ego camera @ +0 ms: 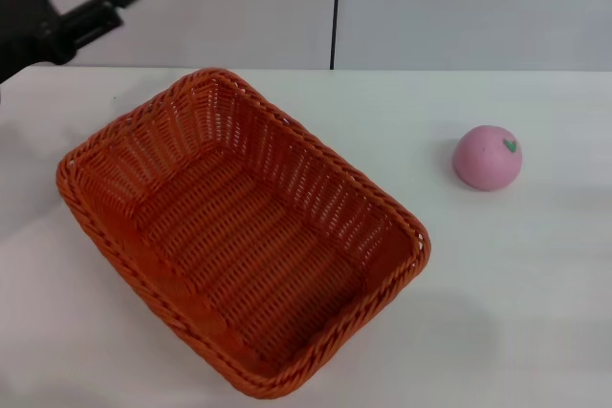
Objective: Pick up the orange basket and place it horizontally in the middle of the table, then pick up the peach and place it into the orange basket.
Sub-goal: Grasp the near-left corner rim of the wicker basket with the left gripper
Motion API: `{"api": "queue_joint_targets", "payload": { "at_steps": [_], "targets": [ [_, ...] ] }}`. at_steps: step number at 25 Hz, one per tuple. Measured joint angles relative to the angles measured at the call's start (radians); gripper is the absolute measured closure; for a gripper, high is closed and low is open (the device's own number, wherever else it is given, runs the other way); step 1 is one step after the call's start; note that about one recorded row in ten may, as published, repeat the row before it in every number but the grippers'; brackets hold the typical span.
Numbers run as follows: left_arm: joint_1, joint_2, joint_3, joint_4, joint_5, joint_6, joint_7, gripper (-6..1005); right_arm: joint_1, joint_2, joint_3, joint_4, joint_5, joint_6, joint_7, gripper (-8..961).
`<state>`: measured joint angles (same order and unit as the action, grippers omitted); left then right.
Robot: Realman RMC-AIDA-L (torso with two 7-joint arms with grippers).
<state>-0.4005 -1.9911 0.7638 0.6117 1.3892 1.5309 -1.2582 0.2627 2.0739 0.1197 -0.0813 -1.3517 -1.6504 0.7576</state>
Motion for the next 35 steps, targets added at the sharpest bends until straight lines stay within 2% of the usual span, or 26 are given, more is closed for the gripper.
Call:
{"api": "queue_joint_targets", "payload": {
  "at_steps": [2,3,4,6,7,8,9,10,12,14,18,19,23,35],
  "targets": [
    [-0.015,0.008,0.003,0.111,0.103,-0.012,-0.118,194,0.0,0.0,0.0,0.001,0.0,0.001,0.0,371],
    [-0.033,0.014,0.003,0.205,0.206,-0.017,-0.211,194,0.0,0.0,0.0,0.002,-0.001,0.001,0.0,371],
    [-0.033,0.014,0.003,0.205,0.206,-0.017,-0.211,195,0.0,0.0,0.0,0.003,-0.002,0.002,0.0,371],
    [-0.079,0.018,-0.001,0.375,0.409,-0.017,-0.374,197,0.0,0.0,0.0,0.004,-0.003,0.003,0.0,371],
    [-0.079,0.018,-0.001,0.375,0.409,-0.017,-0.374,198,0.0,0.0,0.0,0.004,-0.003,0.003,0.0,371],
    [-0.113,0.019,0.0,0.457,0.541,-0.01,-0.462,199,-0.002,0.0,0.0,0.005,-0.003,0.003,0.0,371],
    [-0.113,0.019,0.0,0.457,0.541,-0.01,-0.462,199,-0.002,0.0,0.0,0.005,-0.003,0.003,0.0,371],
    [-0.147,0.015,0.003,0.52,0.664,0.007,-0.528,200,-0.003,0.0,0.0,0.005,-0.003,0.003,0.0,371],
    [-0.161,0.012,0.005,0.543,0.715,0.019,-0.556,200,-0.005,0.001,0.0,0.005,-0.003,0.003,0.0,371],
    [-0.199,0.0,0.005,0.591,0.835,0.043,-0.608,201,-0.007,0.002,0.0,0.006,-0.003,0.003,0.0,370],
    [-0.257,-0.029,0.015,0.634,1.026,0.056,-0.662,202,-0.008,0.002,0.0,0.008,-0.003,0.003,0.0,370],
    [-0.257,-0.029,0.015,0.634,1.026,0.056,-0.662,203,-0.008,0.002,0.0,0.008,-0.003,0.003,0.0,370],
    [-0.314,-0.064,0.02,0.624,1.196,0.047,-0.699,204,-0.007,0.002,0.0,0.009,-0.003,0.018,0.0,370],
    [-0.336,-0.066,0.083,0.504,1.243,-0.021,-0.732,208,-0.005,0.0,0.0,0.016,-0.001,0.046,0.0,370]
  ]
}}
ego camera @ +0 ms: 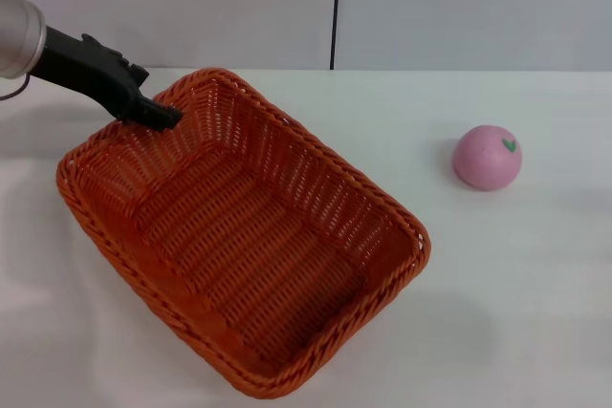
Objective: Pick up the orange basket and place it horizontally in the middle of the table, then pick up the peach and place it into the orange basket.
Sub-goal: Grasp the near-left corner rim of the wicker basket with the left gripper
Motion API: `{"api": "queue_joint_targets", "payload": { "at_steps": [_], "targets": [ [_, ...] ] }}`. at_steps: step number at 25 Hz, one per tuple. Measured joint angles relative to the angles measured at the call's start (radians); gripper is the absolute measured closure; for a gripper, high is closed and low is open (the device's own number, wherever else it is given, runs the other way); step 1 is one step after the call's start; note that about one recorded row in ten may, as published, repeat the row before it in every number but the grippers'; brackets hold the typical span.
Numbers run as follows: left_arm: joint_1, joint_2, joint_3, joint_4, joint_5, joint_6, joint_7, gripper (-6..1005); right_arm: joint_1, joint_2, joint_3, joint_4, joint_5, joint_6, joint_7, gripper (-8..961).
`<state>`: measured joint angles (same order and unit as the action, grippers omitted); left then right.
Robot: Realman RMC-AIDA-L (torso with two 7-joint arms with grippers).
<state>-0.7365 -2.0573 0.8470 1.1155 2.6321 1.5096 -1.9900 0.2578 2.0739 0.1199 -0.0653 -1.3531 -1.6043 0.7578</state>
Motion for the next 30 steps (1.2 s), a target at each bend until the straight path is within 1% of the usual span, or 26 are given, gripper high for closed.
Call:
{"api": "queue_joint_targets", "payload": {
  "at_steps": [2,7,10,23,26,30],
  "targets": [
    [0.002,-0.001,0.033,-0.02,0.011,-0.029,-0.018,208,0.001,0.0,0.001,-0.004,0.001,0.011,0.0,370],
    [0.001,-0.002,0.056,-0.038,0.026,-0.057,-0.029,210,0.0,-0.002,0.004,-0.006,0.003,0.02,0.0,370],
    [-0.002,-0.003,0.122,-0.039,0.064,-0.074,-0.078,211,0.0,-0.002,0.006,-0.007,0.003,0.03,0.0,371],
    [-0.008,-0.004,0.148,-0.036,0.067,-0.078,-0.089,531,-0.005,-0.002,0.012,-0.025,0.009,0.049,-0.004,370],
    [-0.009,-0.004,0.152,-0.034,0.068,-0.076,-0.09,769,-0.006,-0.002,0.019,-0.027,0.01,0.049,-0.003,371],
    [-0.009,-0.003,0.15,-0.021,0.068,-0.077,-0.091,782,-0.006,-0.003,0.021,-0.028,0.01,0.049,-0.003,371]
  ]
}}
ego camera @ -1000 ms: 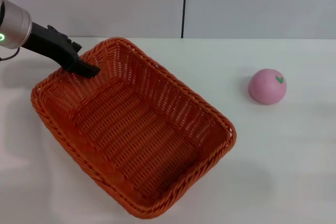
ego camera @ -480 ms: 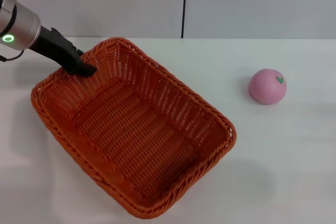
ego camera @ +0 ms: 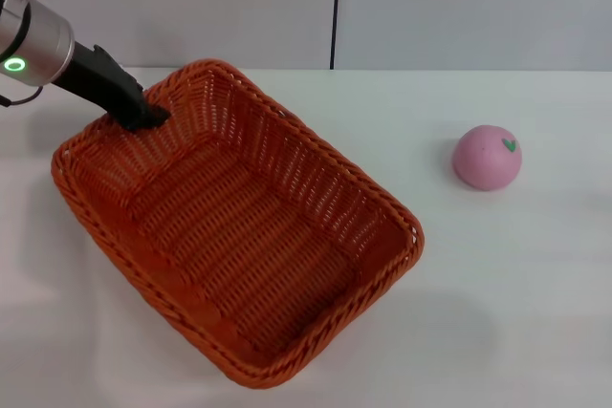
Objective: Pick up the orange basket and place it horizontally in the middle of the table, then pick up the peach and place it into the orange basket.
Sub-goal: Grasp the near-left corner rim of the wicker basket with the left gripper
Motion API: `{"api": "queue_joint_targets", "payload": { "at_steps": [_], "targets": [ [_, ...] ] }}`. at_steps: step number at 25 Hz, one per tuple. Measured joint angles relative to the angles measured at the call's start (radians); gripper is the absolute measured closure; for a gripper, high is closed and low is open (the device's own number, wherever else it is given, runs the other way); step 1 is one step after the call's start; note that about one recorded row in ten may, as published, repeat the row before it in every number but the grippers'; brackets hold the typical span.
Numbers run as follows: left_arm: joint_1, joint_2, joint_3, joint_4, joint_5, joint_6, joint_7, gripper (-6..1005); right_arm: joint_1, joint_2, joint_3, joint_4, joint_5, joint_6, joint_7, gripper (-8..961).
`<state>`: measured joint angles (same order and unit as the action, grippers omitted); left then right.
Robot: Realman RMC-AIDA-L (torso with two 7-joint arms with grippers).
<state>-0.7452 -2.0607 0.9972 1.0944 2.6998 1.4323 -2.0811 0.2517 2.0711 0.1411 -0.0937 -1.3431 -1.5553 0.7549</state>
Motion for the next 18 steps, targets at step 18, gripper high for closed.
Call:
{"api": "queue_joint_targets", "payload": {
  "at_steps": [18],
  "targets": [
    [-0.002,0.009,-0.146,0.017,-0.085,0.097,-0.014,811,0.001,0.0,0.011,-0.004,0.0,0.007,0.001,372]
  ]
}}
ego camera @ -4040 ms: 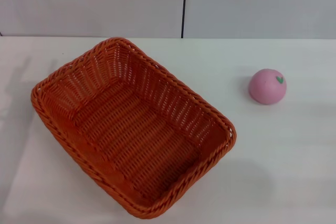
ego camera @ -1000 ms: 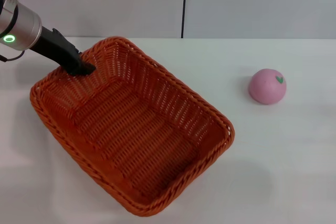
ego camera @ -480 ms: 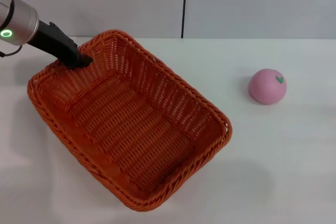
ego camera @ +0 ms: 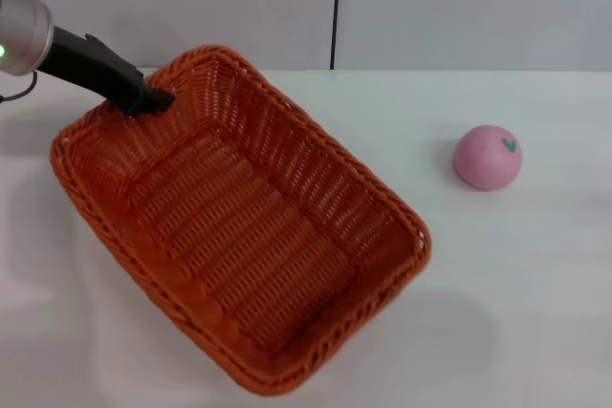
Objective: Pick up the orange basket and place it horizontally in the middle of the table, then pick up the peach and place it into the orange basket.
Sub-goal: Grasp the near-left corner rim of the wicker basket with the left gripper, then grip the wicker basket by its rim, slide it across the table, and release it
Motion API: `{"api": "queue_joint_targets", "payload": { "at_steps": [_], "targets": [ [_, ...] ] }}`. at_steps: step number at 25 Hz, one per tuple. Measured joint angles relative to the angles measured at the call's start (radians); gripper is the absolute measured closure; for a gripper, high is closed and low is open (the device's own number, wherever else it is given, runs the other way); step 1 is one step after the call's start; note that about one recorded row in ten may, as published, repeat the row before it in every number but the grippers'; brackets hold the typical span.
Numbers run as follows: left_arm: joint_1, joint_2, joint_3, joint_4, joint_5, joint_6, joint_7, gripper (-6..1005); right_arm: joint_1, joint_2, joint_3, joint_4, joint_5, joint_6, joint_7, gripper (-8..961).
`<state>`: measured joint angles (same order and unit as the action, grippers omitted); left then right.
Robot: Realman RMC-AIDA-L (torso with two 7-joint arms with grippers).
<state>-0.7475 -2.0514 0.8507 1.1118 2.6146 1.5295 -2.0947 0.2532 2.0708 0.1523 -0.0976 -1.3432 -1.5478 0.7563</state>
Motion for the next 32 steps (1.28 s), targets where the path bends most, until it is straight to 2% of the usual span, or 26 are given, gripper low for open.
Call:
{"api": "queue_joint_targets", "payload": {
  "at_steps": [4,5,12,21,25,27,30,32],
  "targets": [
    [-0.003,0.001,-0.012,-0.001,-0.003,0.015,0.0,814,0.007,0.0,0.006,-0.001,0.0,0.001,0.0,372],
    [-0.014,0.004,-0.067,0.003,-0.014,0.069,-0.005,815,0.009,-0.001,0.007,-0.001,0.001,0.002,0.0,372],
    [-0.046,0.008,-0.134,0.005,-0.018,0.107,-0.06,822,0.025,-0.003,0.019,-0.002,0.001,0.002,0.0,372],
    [-0.053,0.034,-0.17,-0.013,-0.09,0.132,-0.139,824,0.03,-0.003,0.027,-0.002,0.001,0.018,0.0,373],
    [-0.053,0.037,-0.178,-0.018,-0.095,0.134,-0.143,824,0.032,-0.003,0.03,-0.002,0.001,0.02,0.0,373],
    [-0.054,0.049,-0.236,-0.04,-0.11,0.142,-0.17,824,0.032,-0.003,0.03,-0.002,0.001,0.02,0.0,373],
    [-0.052,0.052,-0.256,-0.043,-0.115,0.143,-0.183,823,0.033,-0.003,0.03,-0.002,0.001,0.02,0.0,373],
    [-0.03,0.067,-0.312,-0.045,-0.141,0.135,-0.232,823,0.034,-0.003,0.029,-0.006,0.001,0.02,0.0,373]
  ]
}}
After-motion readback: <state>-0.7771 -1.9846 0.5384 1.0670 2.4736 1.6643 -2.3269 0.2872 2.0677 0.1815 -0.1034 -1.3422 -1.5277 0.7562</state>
